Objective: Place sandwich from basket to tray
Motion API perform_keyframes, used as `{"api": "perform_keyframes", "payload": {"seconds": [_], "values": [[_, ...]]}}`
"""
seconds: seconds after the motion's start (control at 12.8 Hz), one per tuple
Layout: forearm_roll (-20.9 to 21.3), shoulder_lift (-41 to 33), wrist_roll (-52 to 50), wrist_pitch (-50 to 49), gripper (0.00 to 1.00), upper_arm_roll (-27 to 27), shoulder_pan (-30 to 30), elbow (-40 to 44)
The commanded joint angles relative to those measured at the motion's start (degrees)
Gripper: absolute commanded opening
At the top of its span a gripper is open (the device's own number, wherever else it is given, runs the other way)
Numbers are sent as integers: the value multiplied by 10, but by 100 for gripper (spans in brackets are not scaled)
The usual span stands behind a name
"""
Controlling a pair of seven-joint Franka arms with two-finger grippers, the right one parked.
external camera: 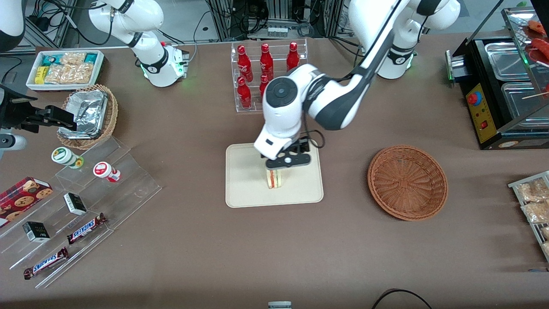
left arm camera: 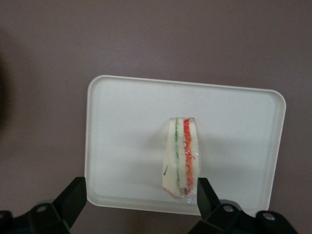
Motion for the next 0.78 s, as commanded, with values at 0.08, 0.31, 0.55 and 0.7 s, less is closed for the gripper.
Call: {"api": "perform_keyframes", "payload": {"seconds": [0.08,0.31,0.55,0.7], "values": [[1,-109,39,-26,100,10,65,-85],[1,-158,114,-60,100,11,118,-121],[0,-188,208,-106,100,11,184,-121],[0,-216,276,-134,100,11,223,-121]]}}
